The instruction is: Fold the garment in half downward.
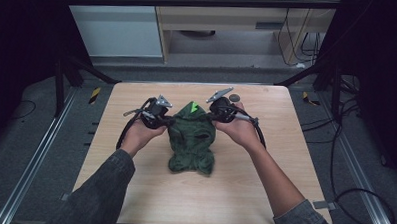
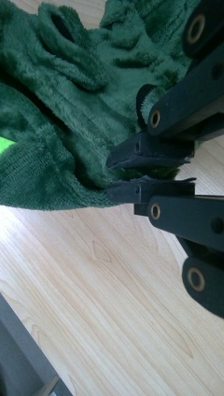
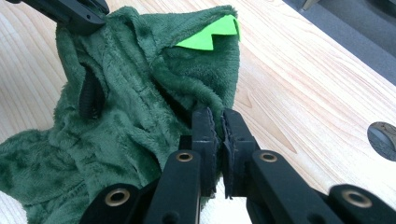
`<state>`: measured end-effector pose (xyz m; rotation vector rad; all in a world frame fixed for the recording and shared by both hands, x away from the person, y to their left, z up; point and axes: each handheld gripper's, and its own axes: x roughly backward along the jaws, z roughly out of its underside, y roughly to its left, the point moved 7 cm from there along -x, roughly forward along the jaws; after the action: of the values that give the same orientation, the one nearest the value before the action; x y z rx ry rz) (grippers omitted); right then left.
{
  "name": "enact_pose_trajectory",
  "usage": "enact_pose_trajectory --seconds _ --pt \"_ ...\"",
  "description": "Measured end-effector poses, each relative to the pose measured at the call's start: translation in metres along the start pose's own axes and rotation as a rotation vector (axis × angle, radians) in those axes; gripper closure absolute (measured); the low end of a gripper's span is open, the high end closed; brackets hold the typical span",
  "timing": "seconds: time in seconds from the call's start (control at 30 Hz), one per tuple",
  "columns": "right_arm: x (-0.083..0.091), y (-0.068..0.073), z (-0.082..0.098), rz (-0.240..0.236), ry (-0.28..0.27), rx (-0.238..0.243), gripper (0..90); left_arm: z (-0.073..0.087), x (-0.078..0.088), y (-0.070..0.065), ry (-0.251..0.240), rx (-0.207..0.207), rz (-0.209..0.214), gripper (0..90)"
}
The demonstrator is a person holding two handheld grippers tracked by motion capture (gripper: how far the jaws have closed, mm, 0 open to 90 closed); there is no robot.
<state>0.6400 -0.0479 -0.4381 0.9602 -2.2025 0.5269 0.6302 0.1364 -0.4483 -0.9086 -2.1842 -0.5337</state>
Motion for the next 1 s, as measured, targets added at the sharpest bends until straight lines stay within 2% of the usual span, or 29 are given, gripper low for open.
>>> enact_pose_trajectory --seconds 0.2,0.4,0.63,0.8,1.0 --pt "0.002 0.002 0.000 -0.001 -0.013 -0.003 85.0 0.002 0.001 -0.002 0.001 -0.007 -0.004 82.2" --pt "0.005 0.012 0.006 -0.002 -0.024 0.030 84.8 0.015 0.003 -0.011 0.006 -0.011 0.000 81.6" --pt "0.006 0.029 0.017 -0.001 -0.038 0.067 84.5 0.033 0.005 -0.023 0.007 -0.017 0.020 81.2" --pt "0.007 0.043 0.026 0.000 -0.046 0.101 84.3 0.045 0.007 -0.030 -0.012 -0.008 0.027 80.6" --pt "0.007 0.057 0.041 -0.014 -0.055 0.115 84.0 0.057 0.005 -0.043 -0.019 -0.016 0.039 79.7"
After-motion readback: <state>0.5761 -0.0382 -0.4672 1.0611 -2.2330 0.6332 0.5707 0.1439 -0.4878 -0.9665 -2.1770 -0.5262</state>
